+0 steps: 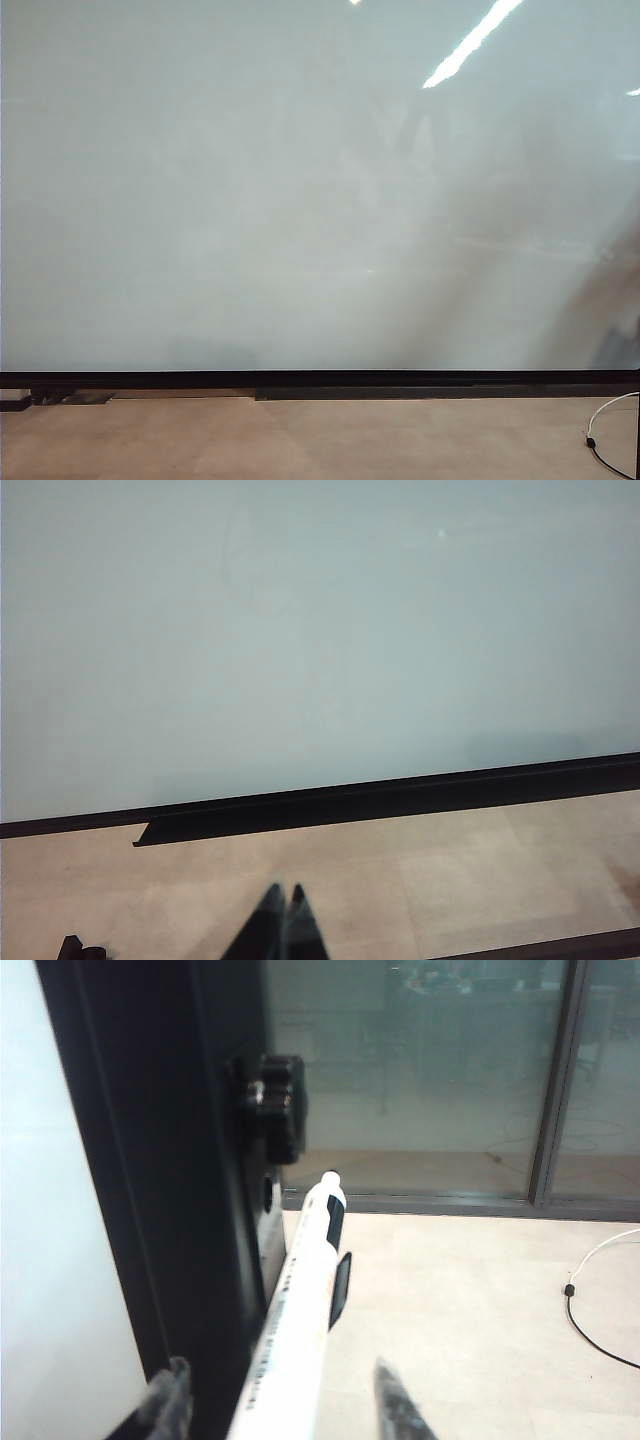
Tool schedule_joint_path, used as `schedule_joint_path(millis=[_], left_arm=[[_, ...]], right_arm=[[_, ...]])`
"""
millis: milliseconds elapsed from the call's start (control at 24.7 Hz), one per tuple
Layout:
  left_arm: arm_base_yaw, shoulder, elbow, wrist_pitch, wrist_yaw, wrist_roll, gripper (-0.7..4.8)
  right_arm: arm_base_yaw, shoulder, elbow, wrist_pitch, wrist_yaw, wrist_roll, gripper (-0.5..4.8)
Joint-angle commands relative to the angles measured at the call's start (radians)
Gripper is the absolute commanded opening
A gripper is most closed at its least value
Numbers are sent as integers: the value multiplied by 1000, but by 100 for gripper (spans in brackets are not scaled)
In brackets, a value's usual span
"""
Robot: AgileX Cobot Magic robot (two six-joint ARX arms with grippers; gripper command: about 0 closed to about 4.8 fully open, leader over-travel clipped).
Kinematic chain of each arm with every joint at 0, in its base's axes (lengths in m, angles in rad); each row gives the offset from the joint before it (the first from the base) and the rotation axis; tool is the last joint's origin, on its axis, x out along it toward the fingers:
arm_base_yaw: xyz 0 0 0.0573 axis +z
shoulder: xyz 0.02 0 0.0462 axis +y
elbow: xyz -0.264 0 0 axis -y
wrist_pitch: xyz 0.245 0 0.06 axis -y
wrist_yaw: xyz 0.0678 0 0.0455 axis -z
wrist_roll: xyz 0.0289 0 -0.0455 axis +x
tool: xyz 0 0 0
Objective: Pick up the pen on the shelf to the right of the whiteboard and draw a triangle.
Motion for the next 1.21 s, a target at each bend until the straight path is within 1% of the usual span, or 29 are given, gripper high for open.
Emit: schedule_joint_path(millis=[40, 1213], left_arm=[[0, 0, 3, 6, 0, 1, -5], [0, 0, 3, 6, 0, 1, -5]], right_arm=[[-1, -5, 3, 26, -5, 4, 229], [7, -6, 18, 43, -5, 7, 229]])
